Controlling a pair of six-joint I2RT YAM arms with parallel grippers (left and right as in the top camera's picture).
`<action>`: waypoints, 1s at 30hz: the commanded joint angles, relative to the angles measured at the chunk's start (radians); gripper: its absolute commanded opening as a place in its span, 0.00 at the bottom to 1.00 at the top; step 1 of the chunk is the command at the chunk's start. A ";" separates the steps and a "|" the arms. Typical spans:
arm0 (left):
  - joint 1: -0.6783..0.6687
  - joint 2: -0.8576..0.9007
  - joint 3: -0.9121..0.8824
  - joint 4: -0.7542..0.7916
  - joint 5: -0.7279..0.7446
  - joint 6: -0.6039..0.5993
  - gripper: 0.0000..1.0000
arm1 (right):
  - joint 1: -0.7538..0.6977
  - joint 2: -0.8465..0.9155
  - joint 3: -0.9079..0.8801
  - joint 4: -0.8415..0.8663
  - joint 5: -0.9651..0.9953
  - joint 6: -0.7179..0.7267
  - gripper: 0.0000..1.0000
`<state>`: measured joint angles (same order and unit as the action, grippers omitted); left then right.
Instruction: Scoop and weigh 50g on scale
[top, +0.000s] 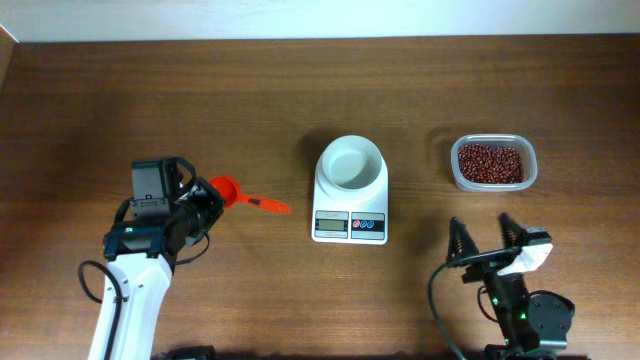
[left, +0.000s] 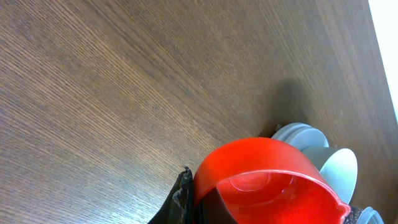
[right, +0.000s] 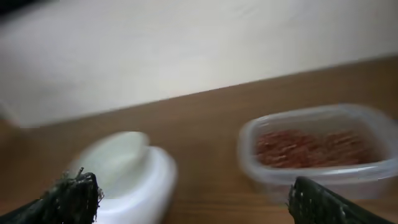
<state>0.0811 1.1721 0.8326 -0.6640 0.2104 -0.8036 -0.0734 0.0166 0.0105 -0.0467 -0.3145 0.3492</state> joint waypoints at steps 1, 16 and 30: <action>0.004 -0.014 0.020 0.004 0.011 0.016 0.00 | -0.005 -0.004 -0.005 0.000 -0.290 0.428 0.99; 0.004 -0.014 0.020 -0.003 0.015 0.016 0.00 | -0.005 0.000 0.034 0.045 -0.450 0.767 0.99; -0.166 -0.014 0.020 -0.030 0.051 -0.237 0.00 | 0.006 0.443 0.205 0.195 -0.681 0.793 0.99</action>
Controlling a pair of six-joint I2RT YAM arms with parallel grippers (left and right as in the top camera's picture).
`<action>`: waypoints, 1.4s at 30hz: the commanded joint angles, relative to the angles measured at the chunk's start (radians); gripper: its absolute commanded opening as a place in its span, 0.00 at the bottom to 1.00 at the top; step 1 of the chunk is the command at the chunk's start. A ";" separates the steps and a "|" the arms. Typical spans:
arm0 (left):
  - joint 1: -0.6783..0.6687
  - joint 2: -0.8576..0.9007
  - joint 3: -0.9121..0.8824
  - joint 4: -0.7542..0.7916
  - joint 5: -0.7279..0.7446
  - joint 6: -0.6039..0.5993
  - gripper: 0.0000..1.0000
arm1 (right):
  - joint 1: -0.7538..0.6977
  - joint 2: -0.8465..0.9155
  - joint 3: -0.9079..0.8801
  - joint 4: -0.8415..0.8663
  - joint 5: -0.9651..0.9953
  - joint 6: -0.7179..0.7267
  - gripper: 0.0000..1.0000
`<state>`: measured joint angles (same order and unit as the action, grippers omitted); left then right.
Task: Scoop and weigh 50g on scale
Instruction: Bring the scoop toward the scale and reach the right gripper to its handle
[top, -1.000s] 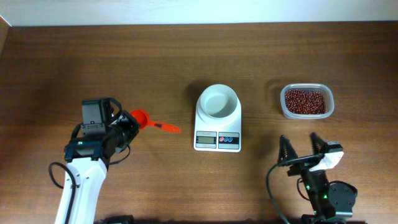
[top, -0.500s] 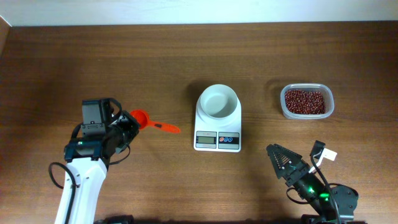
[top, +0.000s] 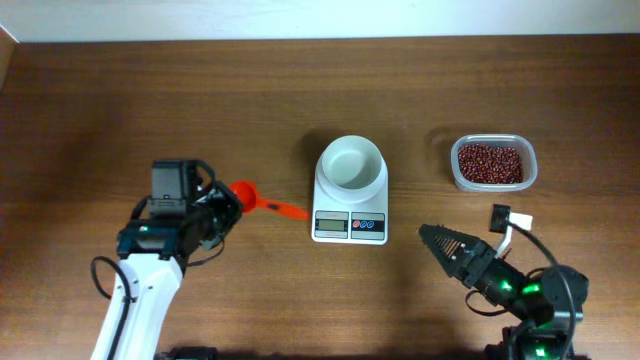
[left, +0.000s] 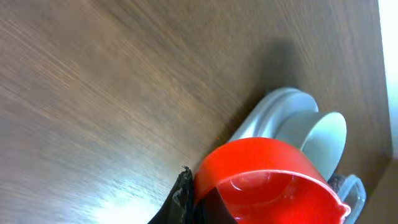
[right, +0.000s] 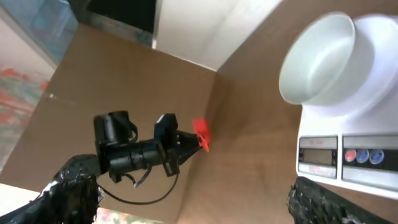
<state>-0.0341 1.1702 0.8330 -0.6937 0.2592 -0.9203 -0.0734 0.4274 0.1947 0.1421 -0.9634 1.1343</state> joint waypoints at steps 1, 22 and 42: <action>-0.070 -0.012 0.019 0.000 -0.004 -0.141 0.00 | 0.025 0.042 0.021 0.007 -0.029 0.008 0.99; -0.378 0.016 0.019 -0.113 -0.075 -0.318 0.00 | 0.769 0.633 0.021 0.492 0.635 -0.099 0.75; -0.470 0.135 0.019 -0.069 -0.019 -0.325 0.00 | 0.769 0.653 0.021 0.444 0.483 -0.098 0.39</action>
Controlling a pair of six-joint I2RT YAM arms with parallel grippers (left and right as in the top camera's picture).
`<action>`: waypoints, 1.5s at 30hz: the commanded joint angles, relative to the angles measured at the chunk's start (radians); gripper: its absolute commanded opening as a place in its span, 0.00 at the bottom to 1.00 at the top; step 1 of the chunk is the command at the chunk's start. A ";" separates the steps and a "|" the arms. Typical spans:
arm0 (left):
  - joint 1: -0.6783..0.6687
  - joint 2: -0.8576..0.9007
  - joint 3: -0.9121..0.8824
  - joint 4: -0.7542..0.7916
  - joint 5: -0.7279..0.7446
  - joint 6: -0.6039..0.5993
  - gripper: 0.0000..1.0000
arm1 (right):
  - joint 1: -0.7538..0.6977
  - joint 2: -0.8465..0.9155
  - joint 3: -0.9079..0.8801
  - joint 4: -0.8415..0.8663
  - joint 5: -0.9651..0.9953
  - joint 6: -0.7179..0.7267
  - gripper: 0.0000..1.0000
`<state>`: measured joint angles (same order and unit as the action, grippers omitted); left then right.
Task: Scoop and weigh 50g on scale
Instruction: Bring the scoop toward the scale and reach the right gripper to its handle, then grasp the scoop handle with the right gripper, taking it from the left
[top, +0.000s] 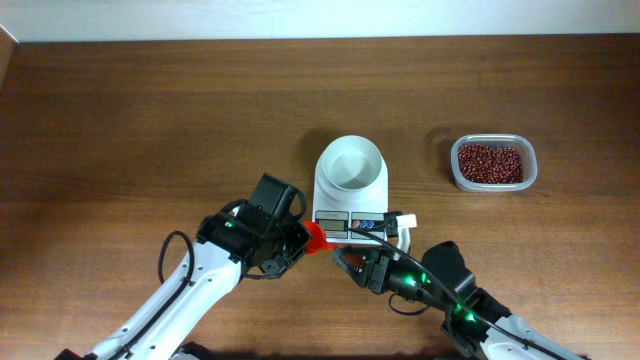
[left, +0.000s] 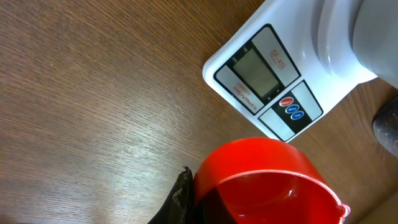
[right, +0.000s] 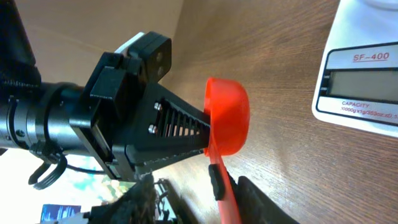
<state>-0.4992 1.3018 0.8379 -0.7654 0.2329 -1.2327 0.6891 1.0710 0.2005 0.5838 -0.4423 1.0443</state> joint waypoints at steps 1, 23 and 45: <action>-0.005 0.003 0.014 0.002 0.007 -0.012 0.00 | 0.006 0.009 0.015 0.003 -0.044 -0.008 0.37; -0.062 0.003 0.014 -0.009 0.008 -0.008 0.00 | 0.006 0.009 0.015 0.003 -0.039 0.010 0.25; -0.064 0.003 0.014 -0.026 0.010 0.060 0.00 | 0.006 0.009 0.015 -0.012 -0.040 0.011 0.08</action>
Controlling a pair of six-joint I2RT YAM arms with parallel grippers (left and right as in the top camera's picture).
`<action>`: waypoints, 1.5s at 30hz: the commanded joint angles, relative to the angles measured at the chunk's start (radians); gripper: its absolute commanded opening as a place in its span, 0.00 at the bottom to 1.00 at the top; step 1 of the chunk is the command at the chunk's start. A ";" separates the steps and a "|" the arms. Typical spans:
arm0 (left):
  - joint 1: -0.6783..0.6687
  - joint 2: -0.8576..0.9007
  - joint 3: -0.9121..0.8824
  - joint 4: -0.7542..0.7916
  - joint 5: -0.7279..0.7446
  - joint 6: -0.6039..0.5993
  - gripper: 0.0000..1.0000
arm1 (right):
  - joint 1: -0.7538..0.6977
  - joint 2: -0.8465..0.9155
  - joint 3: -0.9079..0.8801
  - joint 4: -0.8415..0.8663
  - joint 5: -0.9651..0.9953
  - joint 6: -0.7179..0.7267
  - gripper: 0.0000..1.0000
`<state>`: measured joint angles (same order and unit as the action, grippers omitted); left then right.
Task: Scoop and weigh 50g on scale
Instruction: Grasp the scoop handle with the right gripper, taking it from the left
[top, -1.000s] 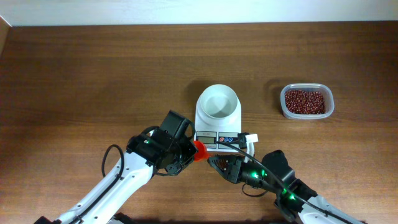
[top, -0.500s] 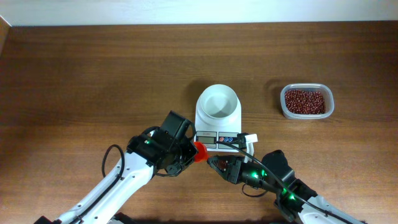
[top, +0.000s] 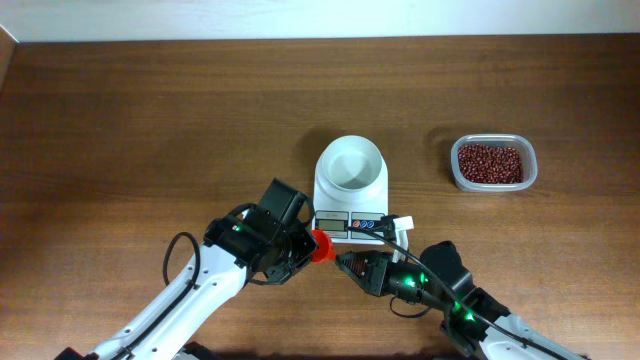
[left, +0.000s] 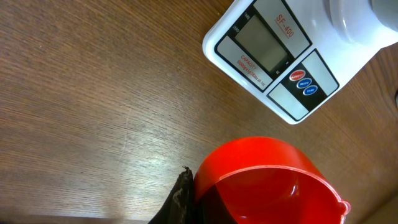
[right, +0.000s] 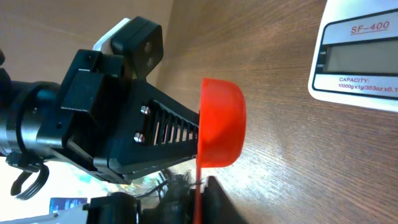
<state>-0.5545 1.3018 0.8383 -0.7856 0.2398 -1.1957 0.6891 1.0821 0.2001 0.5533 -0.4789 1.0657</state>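
The red scoop (top: 320, 245) hangs just in front of the white scale (top: 350, 212), which carries an empty white bowl (top: 351, 163). My left gripper (top: 303, 247) is shut on the scoop's cup (left: 267, 180); one dark finger (left: 182, 196) shows beside it. From the right, my right gripper (top: 346, 264) is shut on the scoop's thin handle (right: 198, 186), below the cup (right: 221, 130). The red beans sit in a clear tub (top: 492, 163) at the right.
The scale's display and buttons (left: 273, 59) face the front edge, close to both grippers. The left gripper's black body (right: 118, 134) fills the right wrist view. Bare wooden table (top: 150, 120) lies to the left and behind.
My right gripper's fingers stood apart around the scoop handle; now they are shut on it. The left gripper and scoop have shifted slightly to the right.
My left gripper held the scoop at the table's left while the right gripper stood open at the front right. Then the scoop was nearer the scale and the right arm had turned left. Both met in front of the scale, and now both hold the scoop.
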 joint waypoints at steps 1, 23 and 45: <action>-0.009 0.003 0.013 -0.006 0.003 0.023 0.00 | 0.006 -0.002 0.015 0.018 -0.003 -0.011 0.06; -0.008 0.003 0.013 -0.008 -0.077 0.023 0.67 | -0.116 -0.187 0.015 -0.380 -0.128 -0.094 0.04; -0.295 0.196 0.013 0.445 -0.394 0.024 0.00 | -0.750 -0.505 0.015 -0.272 -0.378 -0.059 0.04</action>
<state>-0.8303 1.4105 0.8448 -0.4061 -0.0917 -1.1709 -0.0528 0.5850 0.2096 0.2749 -0.8402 1.0065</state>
